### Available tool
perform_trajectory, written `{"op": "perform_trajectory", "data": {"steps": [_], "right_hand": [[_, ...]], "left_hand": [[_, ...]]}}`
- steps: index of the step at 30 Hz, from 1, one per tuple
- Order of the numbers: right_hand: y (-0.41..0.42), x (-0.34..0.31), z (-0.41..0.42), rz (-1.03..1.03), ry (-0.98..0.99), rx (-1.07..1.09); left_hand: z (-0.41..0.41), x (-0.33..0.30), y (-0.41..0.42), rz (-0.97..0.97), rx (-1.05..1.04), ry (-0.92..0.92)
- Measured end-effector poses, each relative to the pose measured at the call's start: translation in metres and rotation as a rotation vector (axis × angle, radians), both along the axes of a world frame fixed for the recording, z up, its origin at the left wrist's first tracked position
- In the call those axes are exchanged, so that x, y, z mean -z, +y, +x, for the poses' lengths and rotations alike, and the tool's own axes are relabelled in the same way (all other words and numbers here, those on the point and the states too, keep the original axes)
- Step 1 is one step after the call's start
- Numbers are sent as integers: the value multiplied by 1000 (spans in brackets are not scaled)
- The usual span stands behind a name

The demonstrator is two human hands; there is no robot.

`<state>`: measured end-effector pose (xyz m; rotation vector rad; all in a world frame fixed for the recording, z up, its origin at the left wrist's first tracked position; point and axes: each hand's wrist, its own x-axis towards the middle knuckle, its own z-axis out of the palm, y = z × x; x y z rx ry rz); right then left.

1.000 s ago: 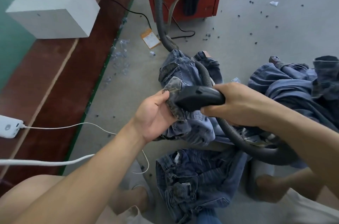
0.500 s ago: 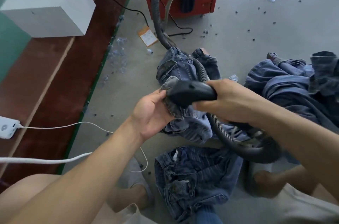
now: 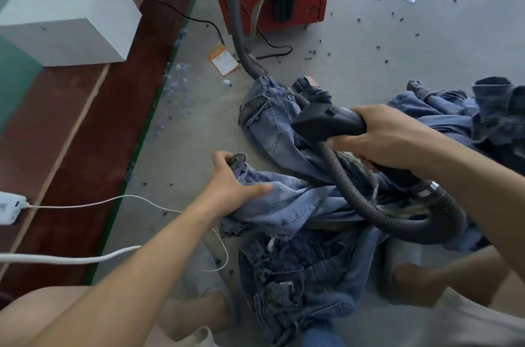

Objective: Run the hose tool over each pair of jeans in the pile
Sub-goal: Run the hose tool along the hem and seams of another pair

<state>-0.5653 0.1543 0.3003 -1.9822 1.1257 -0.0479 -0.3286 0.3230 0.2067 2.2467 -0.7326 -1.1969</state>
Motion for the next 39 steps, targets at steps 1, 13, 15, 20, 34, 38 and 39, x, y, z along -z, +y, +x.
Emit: {"op": "perform_trajectory", "data": {"steps": [1,13,15,20,34,38,39], "right_hand": [[0,0,0,-4,39,-54],[32,48,17,-269,341,-592],[44,54,20,-309,318,-608],[49,37,22,-245,105,-620],[12,49,8,-271,265,-383],[33,49,17,-323,167,-373],[36,46,19,-327,110,-340]], "left_hand": [[4,5,2,5,26,-76],[14,-1,-12,-198,-709,405],[14,-5,-13,-184,-723,510],[19,-12,-5,-114,-641,619],[8,-17,13,-381,-457,884],[6,-18,13,-385,-437,905],[6,-18,13,-387,-433,904]]}}
